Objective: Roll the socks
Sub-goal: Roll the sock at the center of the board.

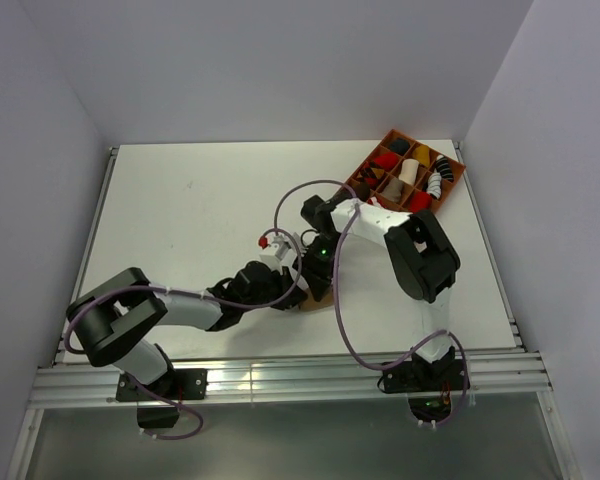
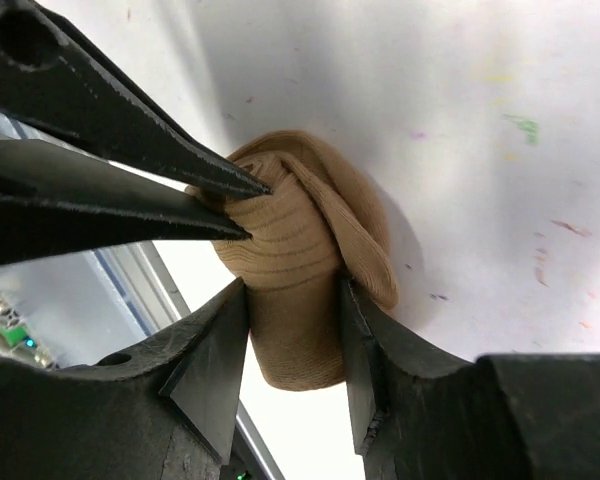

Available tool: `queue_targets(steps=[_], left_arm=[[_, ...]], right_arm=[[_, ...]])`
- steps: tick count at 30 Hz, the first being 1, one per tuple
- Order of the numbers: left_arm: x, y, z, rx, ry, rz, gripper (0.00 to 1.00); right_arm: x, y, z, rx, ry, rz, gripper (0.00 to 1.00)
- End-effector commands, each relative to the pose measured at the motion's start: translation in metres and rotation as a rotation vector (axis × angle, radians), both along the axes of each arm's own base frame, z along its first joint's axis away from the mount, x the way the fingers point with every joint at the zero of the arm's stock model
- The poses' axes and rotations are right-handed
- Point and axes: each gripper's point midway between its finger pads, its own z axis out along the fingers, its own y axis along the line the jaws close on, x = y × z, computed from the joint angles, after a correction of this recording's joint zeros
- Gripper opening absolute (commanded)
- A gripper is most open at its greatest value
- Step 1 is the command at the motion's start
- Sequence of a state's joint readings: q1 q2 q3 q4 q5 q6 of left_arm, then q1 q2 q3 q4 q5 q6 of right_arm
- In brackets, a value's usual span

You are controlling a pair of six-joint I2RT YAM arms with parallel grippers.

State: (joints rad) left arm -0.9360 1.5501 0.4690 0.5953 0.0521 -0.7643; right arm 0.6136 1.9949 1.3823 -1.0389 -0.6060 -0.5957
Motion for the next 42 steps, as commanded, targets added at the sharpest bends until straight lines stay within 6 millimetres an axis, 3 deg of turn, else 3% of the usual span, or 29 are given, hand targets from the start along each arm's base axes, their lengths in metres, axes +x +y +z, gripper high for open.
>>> queue_targets(steps=[1, 19, 23, 28, 33, 36, 37, 38, 39, 40, 42], left_arm=[[-0.015, 0.024, -0.044, 0.167, 0.099, 0.009, 0.00], [-0.013, 0.023, -0.056, 0.221, 0.133, 0.014, 0.01], [-0.014, 0.022, -0.056, 0.225, 0.142, 0.012, 0.00], [-0.013, 0.018, -0.056, 0.237, 0.163, 0.008, 0.00], [-0.015, 0.015, -0.056, 0.235, 0.185, -0.002, 0.00], [-0.016, 0.012, -0.055, 0.234, 0.196, -0.010, 0.00], [-0.017, 0.012, -0.056, 0.235, 0.203, -0.014, 0.00], [-0.016, 0.012, -0.056, 0.239, 0.206, -0.013, 0.01], [-0.016, 0.011, -0.057, 0.241, 0.208, -0.016, 0.00], [-0.017, 0.011, -0.058, 0.245, 0.215, -0.020, 0.01], [-0.016, 0.008, -0.059, 0.247, 0.222, -0.026, 0.00]], right_arm=[[0.035, -0.007, 0.004, 0.021, -0.159, -0.026, 0.47], [0.033, -0.028, 0.037, 0.108, -0.193, -0.082, 0.54], [0.042, -0.035, 0.043, 0.135, -0.234, -0.117, 0.54], [0.068, -0.054, 0.070, 0.244, -0.300, -0.235, 0.54], [0.100, -0.078, 0.096, 0.310, -0.506, -0.335, 0.55], [0.095, -0.088, 0.101, 0.332, -0.623, -0.337, 0.56], [0.092, -0.090, 0.116, 0.355, -0.704, -0.328, 0.56], [0.091, -0.091, 0.119, 0.363, -0.754, -0.320, 0.58], [0.089, -0.093, 0.111, 0.367, -0.794, -0.310, 0.59], [0.083, -0.093, 0.123, 0.381, -0.871, -0.283, 0.60], [0.073, -0.092, 0.112, 0.374, -0.925, -0.216, 0.62]])
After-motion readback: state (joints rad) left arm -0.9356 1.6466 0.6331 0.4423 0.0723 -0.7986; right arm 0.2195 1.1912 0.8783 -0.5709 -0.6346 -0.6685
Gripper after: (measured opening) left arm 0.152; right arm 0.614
